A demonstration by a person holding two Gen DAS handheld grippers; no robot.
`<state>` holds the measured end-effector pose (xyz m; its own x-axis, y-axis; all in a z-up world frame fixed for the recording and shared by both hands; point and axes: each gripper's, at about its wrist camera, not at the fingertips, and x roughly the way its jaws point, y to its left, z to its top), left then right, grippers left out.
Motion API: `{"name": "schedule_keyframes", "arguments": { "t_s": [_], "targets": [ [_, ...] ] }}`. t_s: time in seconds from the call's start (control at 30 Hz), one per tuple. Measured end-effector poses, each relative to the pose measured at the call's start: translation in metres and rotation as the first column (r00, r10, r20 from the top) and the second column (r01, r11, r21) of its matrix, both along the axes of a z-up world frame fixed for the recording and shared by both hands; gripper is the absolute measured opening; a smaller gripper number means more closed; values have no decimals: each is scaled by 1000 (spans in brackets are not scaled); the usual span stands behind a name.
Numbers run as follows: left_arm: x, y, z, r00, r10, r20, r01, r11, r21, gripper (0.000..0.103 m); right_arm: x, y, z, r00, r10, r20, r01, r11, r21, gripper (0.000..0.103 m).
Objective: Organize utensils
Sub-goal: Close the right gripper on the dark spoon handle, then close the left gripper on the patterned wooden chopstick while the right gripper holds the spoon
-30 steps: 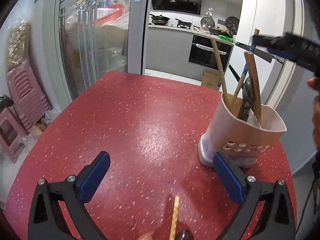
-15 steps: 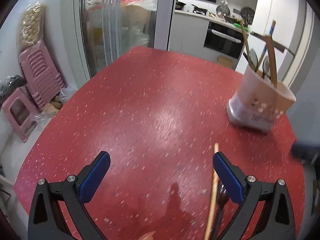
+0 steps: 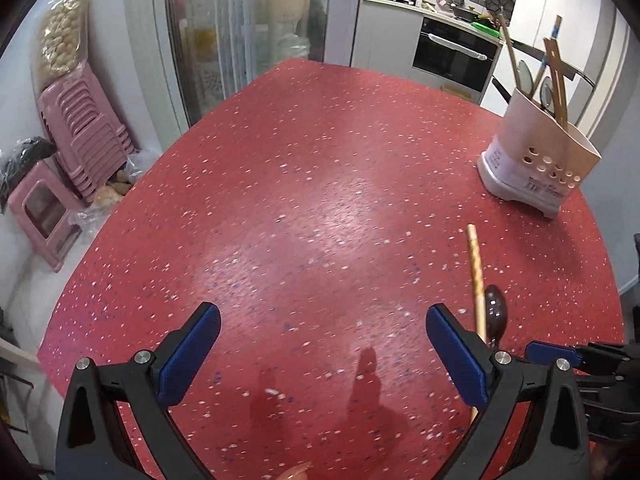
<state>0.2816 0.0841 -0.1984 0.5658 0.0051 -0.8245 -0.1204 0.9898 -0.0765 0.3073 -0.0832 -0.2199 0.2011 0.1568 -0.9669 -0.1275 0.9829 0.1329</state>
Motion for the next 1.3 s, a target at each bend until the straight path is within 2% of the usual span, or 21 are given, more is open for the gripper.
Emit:
{"name": "schedule_keyframes", "arguments": {
  "t_s": [0.23,0.3,0.37,0.43,0.47,0.6,0.7,0.87,0.93,1.07,1.2,1.3],
  "targets": [
    [-8,19,-3,1000,21,0,-21,999,-27,103,0,39,-4,1000,2,20,0,993,-121,45],
    [-9,20,-2,1000,16,0,-16,999,-38,103,-2,58,-5,999,34,43,-27,987,-158,36],
    [-10,18,-1,1000,4,4,-4,999,-35,103,-4,62,-5,998,52,45,-45,987,-154,30],
    [-11,14,1,1000,-17,7,17,999,-28,103,-6,60,-6,998,61,34,-56,988,-143,15],
    [-12,10,1,999,-32,9,32,999,-25,103,-9,59,-6,998,62,30,-57,988,-144,14],
    [-7,-7,1,996,-84,-14,83,996,-19,103,-16,32,-4,997,67,40,-62,992,-114,12],
    [1,-24,-4,989,-134,-56,133,991,-20,103,-23,0,-2,997,62,48,-60,997,-50,12],
    [18,-61,-15,960,-238,-146,236,971,-25,103,-30,-42,1,995,46,86,-49,998,34,12],
    [24,-72,-19,952,-255,-171,255,967,-23,103,-32,-64,5,993,31,115,-41,995,90,12],
    [35,-95,-24,936,-282,-211,288,958,-6,103,-37,-102,7,994,-7,113,-14,983,181,12],
    [41,-118,-33,913,-317,-259,340,939,51,103,-46,-129,10,992,-42,116,12,971,241,12],
    [44,-130,-34,901,-334,-276,361,931,49,103,-46,-150,10,991,-63,121,28,963,270,12]
  ]
}}
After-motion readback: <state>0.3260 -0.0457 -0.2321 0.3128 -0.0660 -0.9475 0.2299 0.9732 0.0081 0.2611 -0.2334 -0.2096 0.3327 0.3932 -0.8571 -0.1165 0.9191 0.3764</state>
